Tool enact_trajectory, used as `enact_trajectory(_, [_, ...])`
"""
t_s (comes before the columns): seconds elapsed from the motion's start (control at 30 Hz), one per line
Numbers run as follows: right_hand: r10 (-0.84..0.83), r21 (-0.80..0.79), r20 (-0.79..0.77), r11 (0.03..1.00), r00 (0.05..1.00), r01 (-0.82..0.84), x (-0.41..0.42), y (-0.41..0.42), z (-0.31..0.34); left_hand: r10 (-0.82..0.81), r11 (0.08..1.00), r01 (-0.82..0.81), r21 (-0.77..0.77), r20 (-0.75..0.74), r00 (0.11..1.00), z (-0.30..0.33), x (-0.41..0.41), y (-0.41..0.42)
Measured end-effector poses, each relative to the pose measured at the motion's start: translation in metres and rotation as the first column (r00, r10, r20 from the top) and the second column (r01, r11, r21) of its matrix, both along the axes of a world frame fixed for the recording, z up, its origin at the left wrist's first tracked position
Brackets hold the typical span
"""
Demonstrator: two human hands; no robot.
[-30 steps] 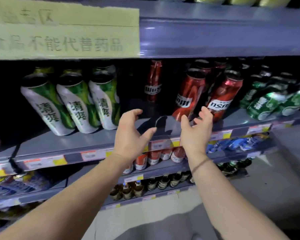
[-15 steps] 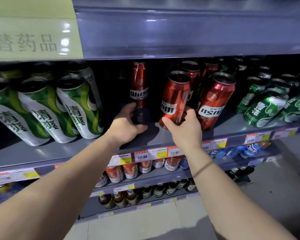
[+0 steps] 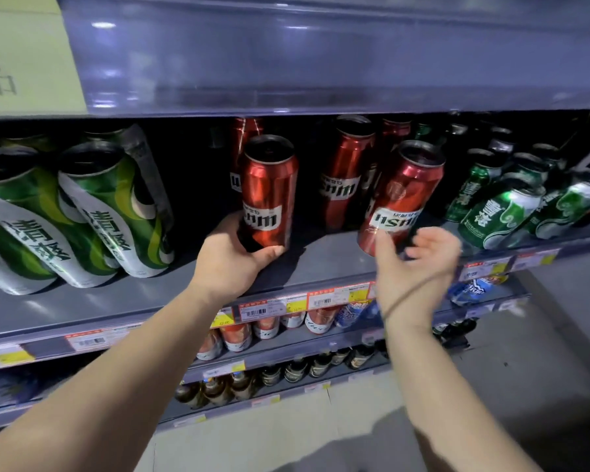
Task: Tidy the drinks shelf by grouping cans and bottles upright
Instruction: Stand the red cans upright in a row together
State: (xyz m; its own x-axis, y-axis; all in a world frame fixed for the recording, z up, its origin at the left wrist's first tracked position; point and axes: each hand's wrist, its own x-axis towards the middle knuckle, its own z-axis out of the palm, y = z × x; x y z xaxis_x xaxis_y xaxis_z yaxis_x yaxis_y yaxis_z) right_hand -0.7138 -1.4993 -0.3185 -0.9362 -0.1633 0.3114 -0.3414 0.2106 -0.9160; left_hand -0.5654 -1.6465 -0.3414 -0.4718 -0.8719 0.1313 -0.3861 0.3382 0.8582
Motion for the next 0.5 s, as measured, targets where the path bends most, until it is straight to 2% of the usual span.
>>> enact_trajectory(0.03, [0.011, 0.090, 0.064, 0.996, 0.998, -0.017, -0.015, 0.008, -0.002, 0.020, 1.000, -0.020, -0.011, 0.007, 1.000, 0.001, 0.002, 0.000])
enact_trajectory(0.13, [0.214, 0.301, 0.253, 0.909, 0.943, -0.287, -0.050, 0.009, -0.007, 0.038, 0.998, -0.036, -0.041, 0.043, 0.998, 0.002, 0.008, -0.004])
enact_trajectory(0.17, [0.251, 0.358, 0.256, 0.872, 0.933, -0.333, -0.055, 0.006, -0.007, 0.039, 0.998, -0.036, -0.045, 0.052, 0.998, 0.003, 0.010, -0.004])
enact_trajectory(0.23, [0.244, 0.477, 0.203, 0.821, 0.948, -0.313, -0.058, 0.001, -0.006, 0.042, 0.998, -0.039, -0.048, 0.059, 0.997, 0.004, 0.014, -0.004])
enact_trajectory(0.3, [0.252, 0.507, 0.186, 0.803, 0.950, -0.313, -0.053, -0.001, -0.008, 0.055, 0.997, -0.052, -0.048, 0.056, 0.997, 0.005, 0.016, -0.004])
enact_trajectory(0.4, [0.394, 0.480, 0.212, 0.755, 0.894, -0.447, -0.028, -0.011, -0.015, 0.063, 0.998, -0.062, -0.032, 0.039, 0.997, 0.002, 0.017, -0.003])
enact_trajectory(0.5, [0.504, 0.487, 0.173, 0.702, 0.846, -0.519, -0.003, -0.033, -0.016, 0.070, 0.997, -0.070, -0.017, 0.027, 0.997, 0.000, 0.016, -0.004])
